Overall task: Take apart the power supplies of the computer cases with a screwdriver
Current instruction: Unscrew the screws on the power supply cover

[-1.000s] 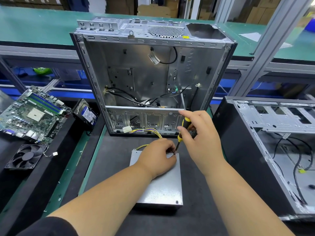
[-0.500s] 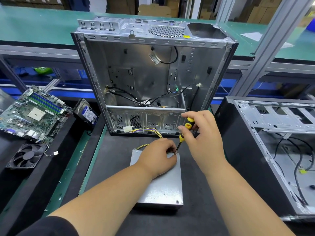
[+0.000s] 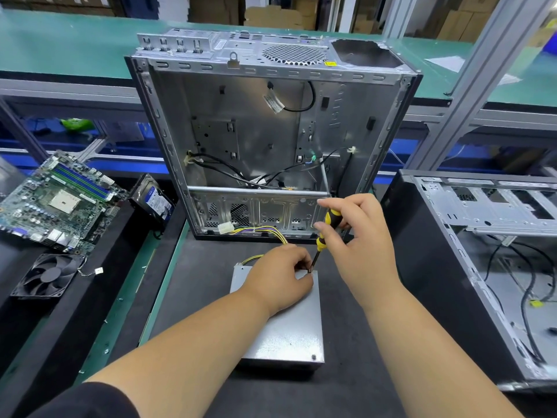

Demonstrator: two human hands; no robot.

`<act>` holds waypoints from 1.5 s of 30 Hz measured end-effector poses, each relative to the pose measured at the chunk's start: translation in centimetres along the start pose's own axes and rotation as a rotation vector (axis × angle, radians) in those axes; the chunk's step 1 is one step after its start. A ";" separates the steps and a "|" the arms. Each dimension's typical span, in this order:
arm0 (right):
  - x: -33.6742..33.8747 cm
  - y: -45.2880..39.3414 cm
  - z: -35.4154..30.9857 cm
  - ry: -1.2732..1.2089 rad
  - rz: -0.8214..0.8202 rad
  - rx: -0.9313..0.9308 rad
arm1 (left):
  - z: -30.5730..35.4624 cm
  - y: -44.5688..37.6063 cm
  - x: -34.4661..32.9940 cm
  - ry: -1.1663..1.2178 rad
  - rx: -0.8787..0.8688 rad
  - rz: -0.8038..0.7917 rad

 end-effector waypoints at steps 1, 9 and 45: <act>0.0 0.0 0.0 0.004 -0.007 0.002 | 0.0 0.0 0.0 -0.001 -0.002 -0.001; -0.2 0.4 0.1 -0.068 -0.113 -0.040 | 0.0 0.2 -0.1 0.011 0.001 0.003; -0.4 0.1 -0.1 -0.084 -0.176 -0.060 | -0.4 0.0 -0.4 0.016 -0.013 0.017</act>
Point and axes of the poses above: each hand's wrist, its own y-axis away from the middle knuckle, its own x-axis out of the back of the hand, z = x × y, the point moved 5 cm from there along -y, towards the middle knuckle, and after that the axes turned 11 degrees about -x, right-handed, at the moved point
